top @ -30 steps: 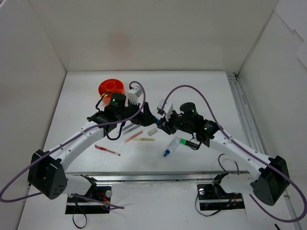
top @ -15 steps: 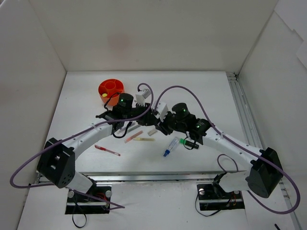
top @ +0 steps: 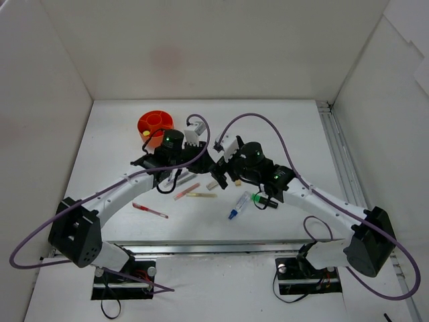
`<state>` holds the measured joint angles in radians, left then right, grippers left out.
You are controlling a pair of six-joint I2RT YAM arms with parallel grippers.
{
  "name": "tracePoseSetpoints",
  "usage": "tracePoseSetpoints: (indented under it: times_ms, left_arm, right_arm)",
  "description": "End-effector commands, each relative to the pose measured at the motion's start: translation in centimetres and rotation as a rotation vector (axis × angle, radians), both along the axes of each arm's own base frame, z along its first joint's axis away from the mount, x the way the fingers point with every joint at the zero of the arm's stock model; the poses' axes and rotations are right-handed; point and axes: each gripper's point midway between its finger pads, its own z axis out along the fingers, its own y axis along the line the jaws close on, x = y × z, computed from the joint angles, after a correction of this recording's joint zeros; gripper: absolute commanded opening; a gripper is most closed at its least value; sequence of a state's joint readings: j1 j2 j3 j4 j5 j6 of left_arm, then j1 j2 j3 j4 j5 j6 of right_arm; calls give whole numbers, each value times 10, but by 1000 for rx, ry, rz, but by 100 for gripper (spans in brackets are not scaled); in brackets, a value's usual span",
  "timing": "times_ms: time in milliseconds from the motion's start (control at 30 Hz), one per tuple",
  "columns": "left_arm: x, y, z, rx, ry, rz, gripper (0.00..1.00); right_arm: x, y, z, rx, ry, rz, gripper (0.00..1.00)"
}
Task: Sort the stationery into containers
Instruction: Pick up the stationery from the center of the board, then place the pen in the storage box.
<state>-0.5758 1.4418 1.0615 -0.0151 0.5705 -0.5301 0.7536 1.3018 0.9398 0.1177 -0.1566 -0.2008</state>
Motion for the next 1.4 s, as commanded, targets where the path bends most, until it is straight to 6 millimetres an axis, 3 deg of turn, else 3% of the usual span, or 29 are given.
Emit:
tracePoseSetpoints:
  times_ms: [0, 133, 167, 233, 300, 333, 400, 467, 500, 567, 633, 667, 733, 767, 800, 900, 1267, 1367]
  left_arm:
    - [30, 24, 48, 8, -131, 121, 0]
    - [70, 85, 55, 73, -157, 322, 0]
    - [87, 118, 59, 129, -169, 444, 0]
    - [102, 151, 64, 210, -213, 544, 0]
    - [125, 190, 85, 248, -274, 667, 0]
    - [137, 207, 105, 274, -332, 722, 0]
    - [157, 241, 109, 323, -338, 809, 0]
    - [172, 260, 123, 333, -365, 836, 0]
    - [184, 277, 113, 348, -339, 844, 0]
    - [197, 289, 121, 327, -361, 837, 0]
    - [215, 313, 108, 337, -336, 868, 0]
    - [222, 312, 120, 306, -361, 839, 0]
    - [238, 319, 104, 301, -335, 824, 0]
    - [244, 317, 112, 290, -352, 807, 0]
    - [253, 318, 97, 301, -321, 800, 0]
    - [262, 316, 86, 302, -289, 782, 0]
    - [277, 321, 37, 327, -206, 798, 0]
    - [277, 313, 26, 350, -191, 791, 0]
  right_arm:
    - [23, 6, 50, 113, -101, -88, 98]
    - [23, -19, 58, 108, -144, -193, 98]
    - [23, -26, 50, 96, -144, -218, 98]
    - [23, -45, 56, 102, -178, -293, 98]
    - [23, -65, 40, 78, -169, -369, 98]
    - [23, -79, 32, 78, -158, -434, 98]
    - [25, -99, 22, 73, -122, -510, 98]
    - [23, -114, 14, 75, -101, -573, 98]
    - [23, -121, 8, 59, -90, -592, 98]
    - [20, -134, 4, 40, -89, -626, 98]
    - [19, -146, 5, 54, -81, -685, 98]
    - [18, -150, 3, 58, -77, -700, 98]
    - [19, -157, 6, 73, -78, -722, 98]
    - [21, -160, 6, 76, -77, -728, 98]
    - [21, -161, 6, 77, -74, -731, 98]
    - [23, -166, 3, 71, -59, -749, 98]
    - [36, -177, -19, 40, 24, -802, 98]
    - [36, -180, -23, 36, 43, -808, 98]
